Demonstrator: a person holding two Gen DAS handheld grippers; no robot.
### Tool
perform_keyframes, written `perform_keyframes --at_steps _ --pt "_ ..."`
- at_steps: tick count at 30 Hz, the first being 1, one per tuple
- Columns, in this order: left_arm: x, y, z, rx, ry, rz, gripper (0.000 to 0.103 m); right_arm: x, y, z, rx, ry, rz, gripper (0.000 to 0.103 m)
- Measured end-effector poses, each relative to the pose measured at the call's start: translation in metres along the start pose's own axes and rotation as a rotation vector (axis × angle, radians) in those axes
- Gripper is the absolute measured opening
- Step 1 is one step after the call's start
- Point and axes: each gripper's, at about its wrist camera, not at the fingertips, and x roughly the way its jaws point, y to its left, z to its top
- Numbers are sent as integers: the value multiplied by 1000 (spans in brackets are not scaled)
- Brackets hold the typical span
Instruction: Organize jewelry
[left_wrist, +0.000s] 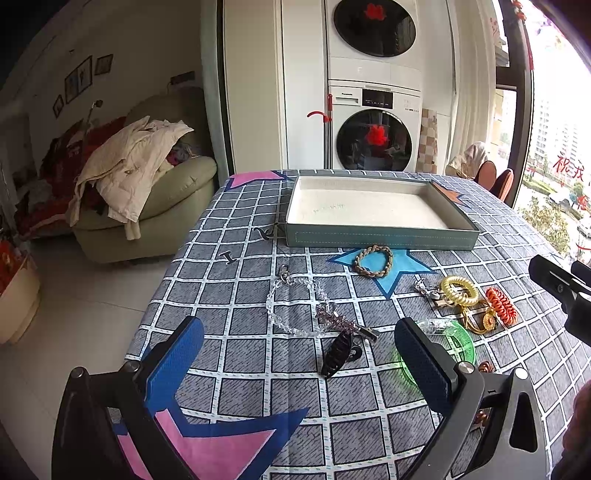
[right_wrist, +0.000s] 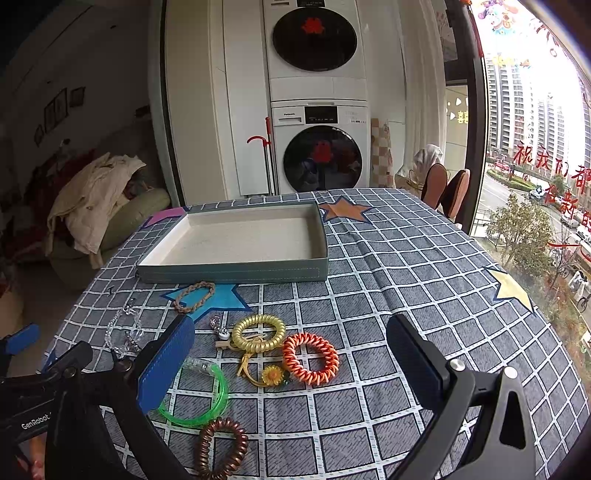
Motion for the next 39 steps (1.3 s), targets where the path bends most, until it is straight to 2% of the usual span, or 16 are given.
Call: perform_keyframes --at_steps 6,11,19,20,21,24,25,26,28,29,30,31,32,33,35,39 --pt "14 1 -2 0 67 -27 103 5 -8 -1 19 41 -9 103" --pt "34 8 -7 -47 161 -80 103 20 -31 -4 68 144 -64 103" --pt "55 2 -12 -56 234 -102 103 54 -63 -12 144 294 -92 102" --pt "56 0 -12 -51 236 -102 96 56 -62 -13 138 307 -85 100" --pt "58 -2 -12 -44 245 -105 94 60 -61 -14 128 316 -78 98" --pt "63 -6 -14 -42 266 -116 89 70 -54 -17 88 348 -70 90" --pt "65 -8 -15 -35 274 -116 84 73 -52 -18 83 357 -64 83" --pt "65 -10 -15 -24 269 -107 84 75 -51 -19 81 367 -59 76" --pt "64 -12 -15 -15 267 -109 81 80 -48 -21 62 383 -63 71" --pt "63 -12 -15 -9 262 -107 73 81 -44 -22 34 383 -71 69" --pt "63 -13 -15 -1 258 -104 70 81 -40 -23 6 383 -78 67" --pt "63 -13 -14 6 254 -102 59 80 -38 -23 -9 379 -69 61" --pt "62 -13 -14 12 247 -107 42 79 -36 -23 -17 378 -60 55" --pt "62 -13 -14 14 247 -117 37 78 -34 -23 -24 378 -53 50" --pt "62 -9 -13 -1 249 -148 37 77 -33 -23 -29 372 -45 17" --pt "57 -1 -11 -35 250 -203 37 76 -37 -22 17 370 -23 14"
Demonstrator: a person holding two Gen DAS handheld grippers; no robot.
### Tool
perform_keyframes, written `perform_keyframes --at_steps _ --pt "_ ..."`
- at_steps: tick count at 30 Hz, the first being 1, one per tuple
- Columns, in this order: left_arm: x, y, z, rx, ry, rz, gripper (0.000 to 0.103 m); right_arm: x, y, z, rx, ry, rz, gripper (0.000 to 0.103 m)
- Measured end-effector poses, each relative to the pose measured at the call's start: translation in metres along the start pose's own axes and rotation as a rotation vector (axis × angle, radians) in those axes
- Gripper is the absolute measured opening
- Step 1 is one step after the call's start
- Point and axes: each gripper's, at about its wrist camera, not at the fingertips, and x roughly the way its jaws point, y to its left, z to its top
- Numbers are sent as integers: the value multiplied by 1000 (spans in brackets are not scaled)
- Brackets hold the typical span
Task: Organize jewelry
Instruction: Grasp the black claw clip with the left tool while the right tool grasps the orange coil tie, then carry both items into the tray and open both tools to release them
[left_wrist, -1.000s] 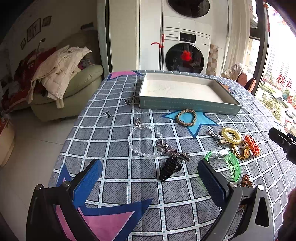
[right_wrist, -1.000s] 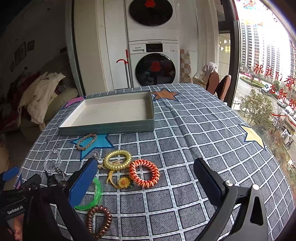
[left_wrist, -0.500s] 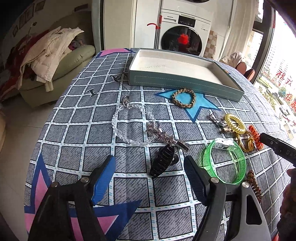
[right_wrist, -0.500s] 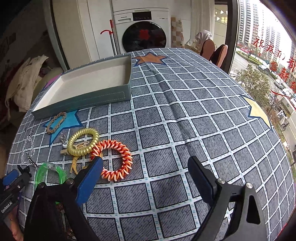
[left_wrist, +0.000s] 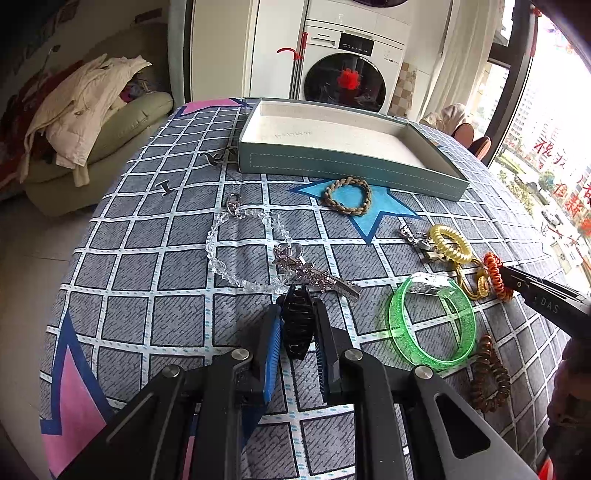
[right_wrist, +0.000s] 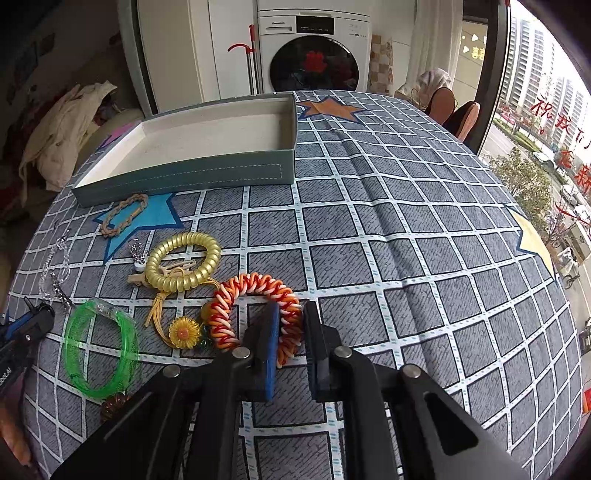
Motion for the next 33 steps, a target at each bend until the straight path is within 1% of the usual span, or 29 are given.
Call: perform_keyframes --at_steps 4,9,14,18,23,27,30,33 --pt "-8 4 3 -6 -9 -29 37 -4 -14 5 66 -11 43 14" --pt "-13 4 17 -15 1 -60 37 -11 -21 19 103 -30 89 14" --pt "-16 5 50 -25 -23 -93 37 -16 -17 47 111 -59 151 14" --pt "-11 4 85 -11 -58 -94 37 -12 -8 73 97 -73 176 14" --pt "12 -4 131 39 -95 -56 37 4 6 111 73 -78 190 14" --pt "41 -9 162 55 -86 -41 37 27 17 138 62 -59 179 14" --pt "65 -16 177 81 -74 -6 37 46 27 153 41 -44 161 14" --pt "88 -19 185 98 -47 8 37 65 35 164 30 -25 148 14"
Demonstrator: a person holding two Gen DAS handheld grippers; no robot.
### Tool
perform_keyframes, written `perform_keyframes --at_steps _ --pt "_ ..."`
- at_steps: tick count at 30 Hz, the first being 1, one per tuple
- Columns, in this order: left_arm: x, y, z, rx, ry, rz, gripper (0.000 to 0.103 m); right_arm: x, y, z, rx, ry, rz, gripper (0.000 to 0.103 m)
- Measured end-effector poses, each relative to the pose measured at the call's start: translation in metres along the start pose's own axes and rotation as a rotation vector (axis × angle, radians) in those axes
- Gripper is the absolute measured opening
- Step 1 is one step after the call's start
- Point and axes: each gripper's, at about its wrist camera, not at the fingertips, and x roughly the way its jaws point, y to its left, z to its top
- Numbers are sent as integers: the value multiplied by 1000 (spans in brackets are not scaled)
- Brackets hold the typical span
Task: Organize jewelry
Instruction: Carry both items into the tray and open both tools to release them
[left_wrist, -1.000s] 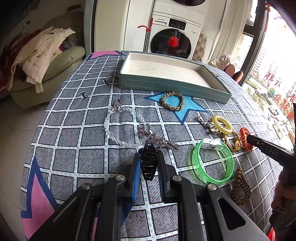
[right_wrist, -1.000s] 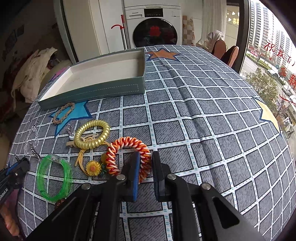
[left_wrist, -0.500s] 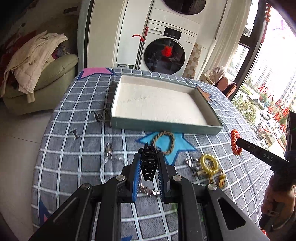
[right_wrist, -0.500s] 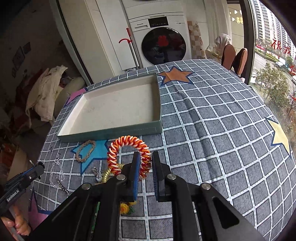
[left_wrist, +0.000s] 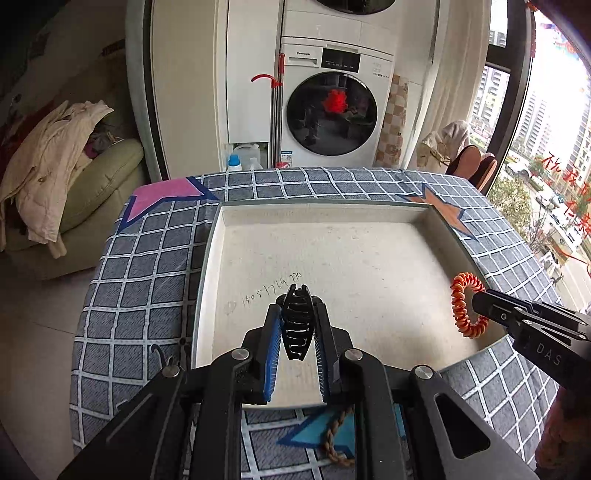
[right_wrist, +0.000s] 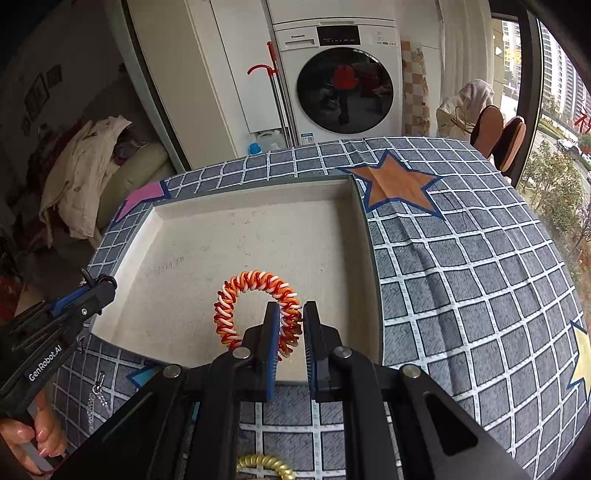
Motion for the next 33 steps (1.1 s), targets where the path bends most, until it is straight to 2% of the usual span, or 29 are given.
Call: perform_keyframes --at_steps 6,14,19,21,23,25,26,27,28,30,33 --pt "37 -1 1 21 54 41 37 32 -1 11 6 34 -30 14" --pt "60 0 -4 38 95 99 38 60 -7 10 -11 86 -78 14" --pt "58 -3 -5 61 72 132 38 63 -1 8 -61 76 -101 16" --pt "57 -4 -5 65 77 135 38 61 -1 7 -56 79 -79 24" --pt "53 -4 -5 60 67 127 38 56 -1 7 -48 66 -64 44" --pt "48 -3 -3 51 52 122 38 47 -1 6 -44 35 -56 50" --pt "46 -2 -2 48 48 118 49 42 0 6 -43 22 -51 51" --pt "44 -2 -2 45 45 118 66 38 0 6 -39 12 -48 51" --pt "41 -1 -1 37 38 122 103 33 0 6 -32 4 -44 51" --pt "30 -1 -1 27 -7 130 103 25 -1 6 -17 -11 -33 51" --pt "21 -3 0 39 -8 120 103 13 -1 4 -6 -30 -20 53"
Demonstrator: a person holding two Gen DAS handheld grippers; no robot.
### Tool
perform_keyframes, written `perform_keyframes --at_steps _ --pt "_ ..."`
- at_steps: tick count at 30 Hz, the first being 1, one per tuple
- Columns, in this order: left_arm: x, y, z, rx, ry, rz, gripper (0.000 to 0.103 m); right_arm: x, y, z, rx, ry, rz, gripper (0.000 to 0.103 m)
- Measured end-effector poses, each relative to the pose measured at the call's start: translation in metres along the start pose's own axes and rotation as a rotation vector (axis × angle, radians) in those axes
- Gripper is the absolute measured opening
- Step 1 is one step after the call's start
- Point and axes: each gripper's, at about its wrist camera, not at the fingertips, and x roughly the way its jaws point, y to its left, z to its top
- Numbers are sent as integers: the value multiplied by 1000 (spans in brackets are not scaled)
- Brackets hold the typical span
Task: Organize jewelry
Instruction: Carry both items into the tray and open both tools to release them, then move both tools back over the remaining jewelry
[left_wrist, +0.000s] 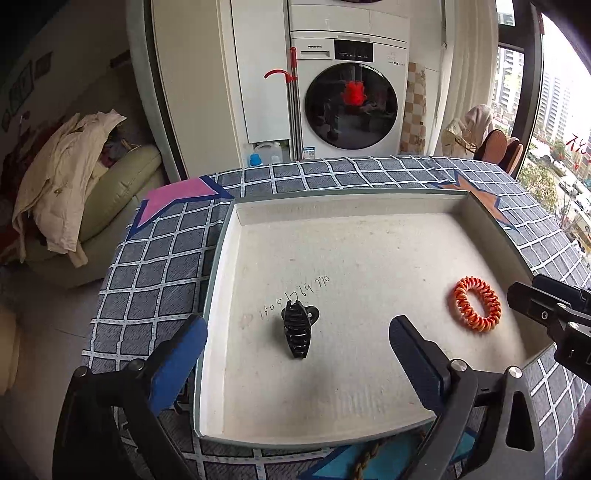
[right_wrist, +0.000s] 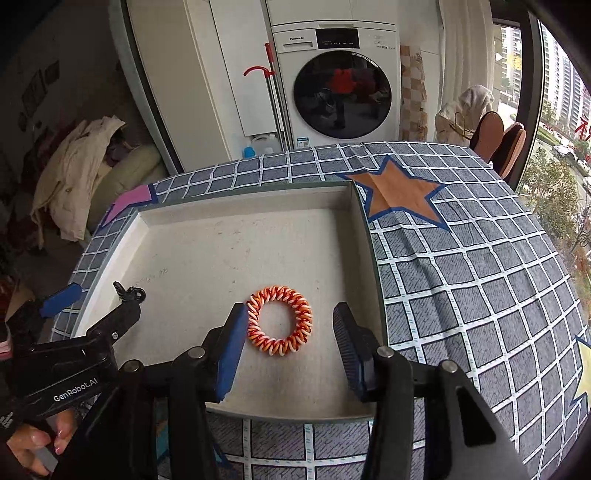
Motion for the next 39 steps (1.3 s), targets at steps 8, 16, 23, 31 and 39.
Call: perform_keyframes --at_steps 8,16,23,31,39 --pt "-46 15 -12 -10 -84 -22 103 -37 3 -12 21 -57 64 83" --pt "-71 27 -52 -38 -14 -42 103 -61 -2 -44 67 -78 149 103" --pt "-91 32 -95 -96 19 -6 103 -77 6 -74 15 -14 140 103" --pt "-106 38 -130 -102 18 7 103 -96 0 -122 15 46 138 103" --pt "-98 58 -148 -153 63 47 103 -96 -4 -150 39 108 115 103"
